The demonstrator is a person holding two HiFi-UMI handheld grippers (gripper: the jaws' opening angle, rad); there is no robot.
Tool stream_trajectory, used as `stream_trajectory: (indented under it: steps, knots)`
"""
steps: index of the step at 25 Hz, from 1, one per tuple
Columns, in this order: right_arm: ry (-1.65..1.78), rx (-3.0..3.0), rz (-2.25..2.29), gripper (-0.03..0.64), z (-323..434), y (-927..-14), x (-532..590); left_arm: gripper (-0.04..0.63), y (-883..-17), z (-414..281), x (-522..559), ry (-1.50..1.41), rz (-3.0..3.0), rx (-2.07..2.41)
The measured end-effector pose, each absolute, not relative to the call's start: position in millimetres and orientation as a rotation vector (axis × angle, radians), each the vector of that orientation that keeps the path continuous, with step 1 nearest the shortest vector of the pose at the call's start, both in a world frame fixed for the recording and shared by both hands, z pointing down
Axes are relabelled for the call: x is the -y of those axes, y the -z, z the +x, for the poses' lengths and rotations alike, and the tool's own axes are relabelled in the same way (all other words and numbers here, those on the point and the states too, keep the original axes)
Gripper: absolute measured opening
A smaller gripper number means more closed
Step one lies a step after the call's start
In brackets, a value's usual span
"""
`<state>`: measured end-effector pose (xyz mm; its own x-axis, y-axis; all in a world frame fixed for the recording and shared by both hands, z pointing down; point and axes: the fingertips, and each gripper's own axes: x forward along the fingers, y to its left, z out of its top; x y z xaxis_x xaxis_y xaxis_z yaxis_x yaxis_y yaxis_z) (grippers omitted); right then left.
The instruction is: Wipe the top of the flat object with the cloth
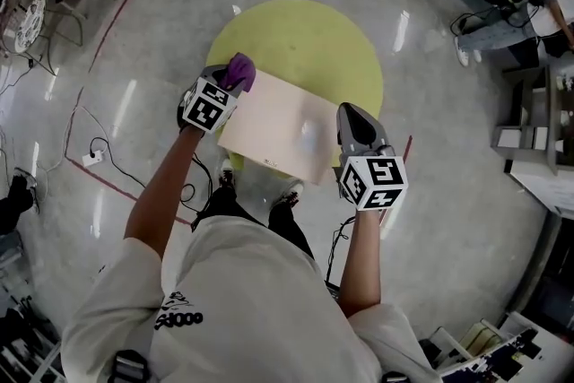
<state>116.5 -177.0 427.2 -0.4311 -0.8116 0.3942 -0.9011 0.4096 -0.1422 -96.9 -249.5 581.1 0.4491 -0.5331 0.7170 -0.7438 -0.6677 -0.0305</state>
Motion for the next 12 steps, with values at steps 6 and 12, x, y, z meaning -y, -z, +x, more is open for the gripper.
stream_trajectory:
  steps: [6, 12]
  knots:
    - [-0.575, 2.374, 1.507, 0.009, 141, -441, 169, 0.135, -620, -79, 257, -1.155, 2.341, 1.066]
    - [-0.603, 2.349, 1.498, 0.009, 151, -452, 158, 0.135, -643, -78, 255, -1.189, 2.260, 1.048]
